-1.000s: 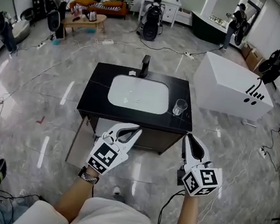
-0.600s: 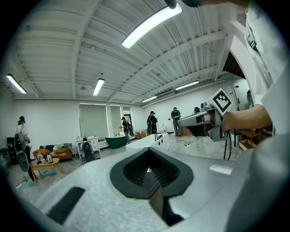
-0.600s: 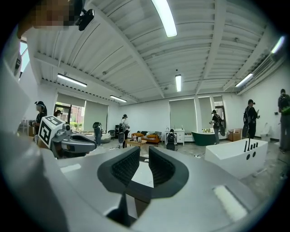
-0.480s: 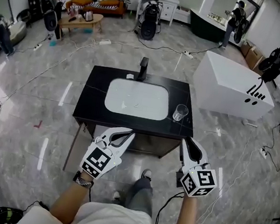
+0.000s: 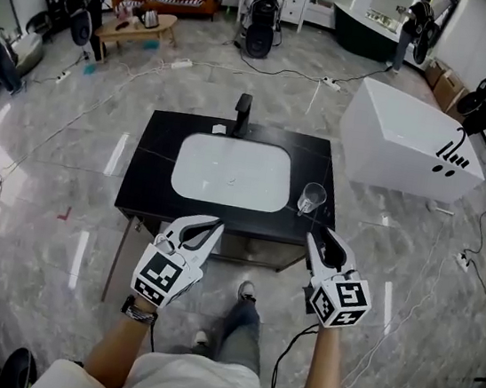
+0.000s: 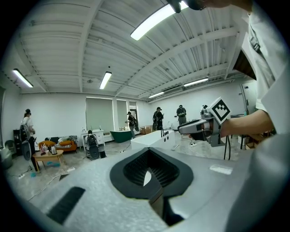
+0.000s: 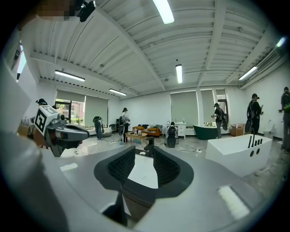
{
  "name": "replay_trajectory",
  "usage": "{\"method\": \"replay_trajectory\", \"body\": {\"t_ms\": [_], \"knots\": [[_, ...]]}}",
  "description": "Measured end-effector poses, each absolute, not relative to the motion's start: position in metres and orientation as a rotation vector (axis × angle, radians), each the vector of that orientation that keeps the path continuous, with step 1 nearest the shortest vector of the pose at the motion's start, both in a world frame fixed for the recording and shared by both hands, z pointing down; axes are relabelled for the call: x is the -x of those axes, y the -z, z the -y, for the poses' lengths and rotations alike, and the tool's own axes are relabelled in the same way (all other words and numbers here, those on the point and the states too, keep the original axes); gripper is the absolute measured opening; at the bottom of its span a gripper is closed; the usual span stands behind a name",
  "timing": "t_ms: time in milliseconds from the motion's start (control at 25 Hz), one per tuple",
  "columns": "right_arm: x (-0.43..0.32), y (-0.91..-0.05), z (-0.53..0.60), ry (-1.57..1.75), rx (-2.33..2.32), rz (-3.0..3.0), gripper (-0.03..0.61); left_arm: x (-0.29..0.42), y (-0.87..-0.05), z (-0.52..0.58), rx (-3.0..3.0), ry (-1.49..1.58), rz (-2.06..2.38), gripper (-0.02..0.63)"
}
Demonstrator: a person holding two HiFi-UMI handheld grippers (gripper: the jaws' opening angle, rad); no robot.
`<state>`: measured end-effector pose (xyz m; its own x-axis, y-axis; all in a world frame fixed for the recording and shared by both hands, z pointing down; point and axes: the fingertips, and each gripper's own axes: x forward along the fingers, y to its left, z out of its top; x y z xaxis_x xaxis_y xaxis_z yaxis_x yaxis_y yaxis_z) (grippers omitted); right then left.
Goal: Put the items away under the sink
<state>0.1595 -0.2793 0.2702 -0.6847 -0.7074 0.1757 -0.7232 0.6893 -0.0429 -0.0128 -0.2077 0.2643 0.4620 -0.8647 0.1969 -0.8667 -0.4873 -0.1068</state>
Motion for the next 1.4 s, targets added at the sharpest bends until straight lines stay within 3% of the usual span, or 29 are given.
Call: {"method": "replay_trajectory", "body": {"t_ms": [1400], "knots": [[-0.158, -0.492, 0.436, -0.647, -1.01, 2.523, 0.164, -0.032, -0.397, 0.383, -2.443, -0.444, 1.492, -0.002]]}}
